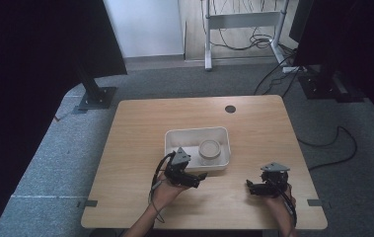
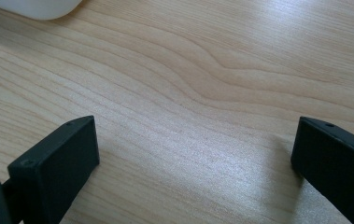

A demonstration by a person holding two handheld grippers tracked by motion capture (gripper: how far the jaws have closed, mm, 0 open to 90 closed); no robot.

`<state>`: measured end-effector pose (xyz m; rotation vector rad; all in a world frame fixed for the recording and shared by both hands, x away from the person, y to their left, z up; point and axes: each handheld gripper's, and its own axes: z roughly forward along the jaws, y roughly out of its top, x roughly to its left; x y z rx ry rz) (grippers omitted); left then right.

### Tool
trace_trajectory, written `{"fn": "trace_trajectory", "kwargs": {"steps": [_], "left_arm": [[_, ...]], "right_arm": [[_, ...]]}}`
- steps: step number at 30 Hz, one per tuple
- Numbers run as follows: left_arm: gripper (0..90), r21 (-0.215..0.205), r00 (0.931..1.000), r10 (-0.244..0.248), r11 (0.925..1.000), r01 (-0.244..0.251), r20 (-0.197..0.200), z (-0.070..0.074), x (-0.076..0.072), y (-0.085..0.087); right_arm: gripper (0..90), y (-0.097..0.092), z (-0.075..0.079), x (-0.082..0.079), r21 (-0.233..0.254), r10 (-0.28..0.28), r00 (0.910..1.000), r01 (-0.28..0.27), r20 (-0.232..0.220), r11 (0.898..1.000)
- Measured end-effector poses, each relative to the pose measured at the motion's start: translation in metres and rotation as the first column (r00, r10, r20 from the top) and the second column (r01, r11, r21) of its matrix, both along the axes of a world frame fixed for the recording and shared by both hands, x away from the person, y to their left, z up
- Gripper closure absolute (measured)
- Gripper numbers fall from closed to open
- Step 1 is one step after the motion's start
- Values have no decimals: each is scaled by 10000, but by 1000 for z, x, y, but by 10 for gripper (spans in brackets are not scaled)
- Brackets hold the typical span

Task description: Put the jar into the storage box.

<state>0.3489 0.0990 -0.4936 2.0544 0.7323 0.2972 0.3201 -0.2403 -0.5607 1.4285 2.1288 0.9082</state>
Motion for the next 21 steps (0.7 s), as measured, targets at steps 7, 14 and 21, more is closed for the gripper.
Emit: {"fn": "trace_trajectory", "kwargs": {"steps": [7, 14, 21], "left_arm": [[57, -37, 10000, -50, 10000, 50, -40, -1, -3, 8], [58, -147, 9999, -134, 9998, 135, 101, 2, -8, 19], [59, -260, 9996, -139, 9996, 145, 235, 3, -14, 30]], "right_arm": [[6, 0, 0, 0, 5, 4, 10000, -4, 1, 10000], [6, 0, 0, 0, 6, 2, 10000, -2, -2, 10000], [6, 0, 0, 0, 6, -1, 10000, 1, -3, 10000]]}}
